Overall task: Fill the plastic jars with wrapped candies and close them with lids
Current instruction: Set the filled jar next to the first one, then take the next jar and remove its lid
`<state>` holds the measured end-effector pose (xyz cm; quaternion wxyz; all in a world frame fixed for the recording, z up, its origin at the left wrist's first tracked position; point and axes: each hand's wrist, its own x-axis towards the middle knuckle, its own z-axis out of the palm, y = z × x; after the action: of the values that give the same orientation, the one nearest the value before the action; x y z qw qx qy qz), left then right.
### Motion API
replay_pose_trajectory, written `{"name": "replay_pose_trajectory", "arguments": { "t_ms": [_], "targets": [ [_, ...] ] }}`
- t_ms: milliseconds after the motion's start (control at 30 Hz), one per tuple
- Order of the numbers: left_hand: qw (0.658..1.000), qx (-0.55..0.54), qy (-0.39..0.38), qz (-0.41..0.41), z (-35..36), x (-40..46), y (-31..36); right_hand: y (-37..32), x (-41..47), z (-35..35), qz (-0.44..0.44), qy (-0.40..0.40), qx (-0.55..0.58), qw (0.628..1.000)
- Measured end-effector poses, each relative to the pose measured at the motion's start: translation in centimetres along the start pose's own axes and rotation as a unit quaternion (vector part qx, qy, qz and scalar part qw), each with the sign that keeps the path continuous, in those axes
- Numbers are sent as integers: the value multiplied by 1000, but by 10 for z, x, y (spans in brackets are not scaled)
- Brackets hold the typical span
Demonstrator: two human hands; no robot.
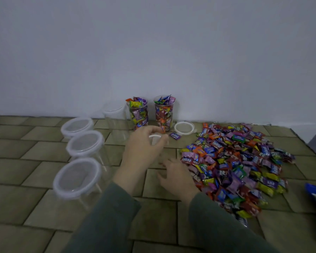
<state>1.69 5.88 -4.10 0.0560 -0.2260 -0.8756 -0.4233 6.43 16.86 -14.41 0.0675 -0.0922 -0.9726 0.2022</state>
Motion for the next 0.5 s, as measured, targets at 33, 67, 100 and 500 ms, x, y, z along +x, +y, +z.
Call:
{"name": "replay_pose_trajectory", "arguments": {
  "t_ms": [33, 67, 100, 500],
  "targets": [
    [999, 32, 4, 8, -9, -8, 0, -3, -6, 6, -11, -12, -21, 1000],
    [997, 71, 11, 13, -20, -17, -2, -7, -12, 13, -20, -28, -38, 999],
    [993, 115, 18, 12, -29, -24, -3, -9, -16, 19, -23, -40, -48, 998],
    [925, 288, 32, -244, -86, -79, -50, -10, -38, 49, -31, -105, -73, 991]
  ]
}}
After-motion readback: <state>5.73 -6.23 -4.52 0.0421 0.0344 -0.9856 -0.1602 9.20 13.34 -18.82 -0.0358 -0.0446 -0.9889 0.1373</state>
